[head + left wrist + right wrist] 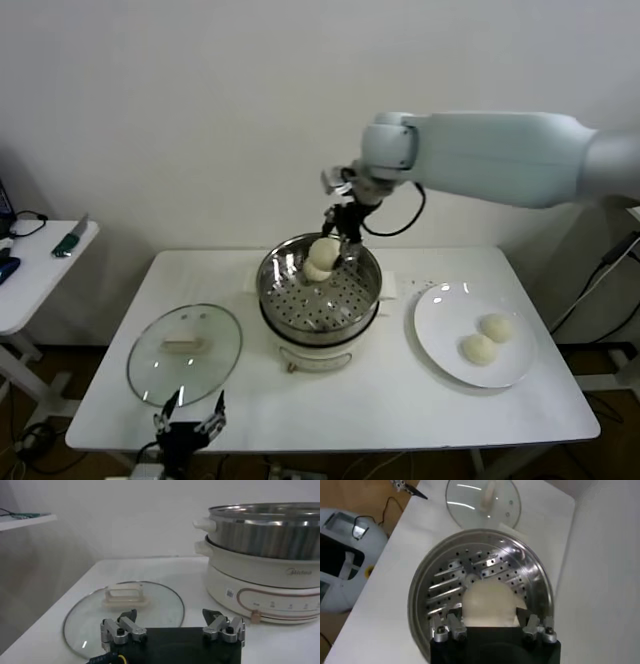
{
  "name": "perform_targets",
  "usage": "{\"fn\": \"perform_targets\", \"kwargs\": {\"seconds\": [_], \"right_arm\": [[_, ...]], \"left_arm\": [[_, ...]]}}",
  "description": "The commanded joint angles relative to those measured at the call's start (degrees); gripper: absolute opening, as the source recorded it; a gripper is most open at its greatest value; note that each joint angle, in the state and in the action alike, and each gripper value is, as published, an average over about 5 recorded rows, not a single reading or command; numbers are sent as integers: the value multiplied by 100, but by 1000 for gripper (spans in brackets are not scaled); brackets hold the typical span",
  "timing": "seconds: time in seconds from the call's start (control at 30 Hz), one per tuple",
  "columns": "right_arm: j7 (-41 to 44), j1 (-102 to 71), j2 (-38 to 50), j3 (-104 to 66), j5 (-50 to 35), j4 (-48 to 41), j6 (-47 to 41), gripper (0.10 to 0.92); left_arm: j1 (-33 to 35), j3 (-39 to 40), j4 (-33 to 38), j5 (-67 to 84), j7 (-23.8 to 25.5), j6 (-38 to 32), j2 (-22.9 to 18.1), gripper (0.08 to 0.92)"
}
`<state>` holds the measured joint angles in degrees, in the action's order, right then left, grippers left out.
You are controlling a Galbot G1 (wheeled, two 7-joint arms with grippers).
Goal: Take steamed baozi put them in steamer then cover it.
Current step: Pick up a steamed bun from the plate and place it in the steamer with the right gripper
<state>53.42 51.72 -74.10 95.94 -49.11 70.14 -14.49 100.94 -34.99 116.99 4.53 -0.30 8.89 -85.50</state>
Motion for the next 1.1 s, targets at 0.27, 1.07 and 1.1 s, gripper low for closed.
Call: {"fn": "perform_targets", "kwargs": {"seconds": [0.27, 1.07, 1.1], "right_arm": [[-137, -1185, -1739, 143, 188, -1747, -156, 712], [-266, -1749, -1845, -31, 656, -2201, -166, 712], [-275, -1749, -1828, -52, 650, -2181, -166, 713]], "left_arm": [[-22, 16, -52, -3, 3, -13, 16, 823], [-35, 12, -97, 2, -2, -10, 16, 823], [-34, 16, -94, 1, -2, -7, 13, 823]]}}
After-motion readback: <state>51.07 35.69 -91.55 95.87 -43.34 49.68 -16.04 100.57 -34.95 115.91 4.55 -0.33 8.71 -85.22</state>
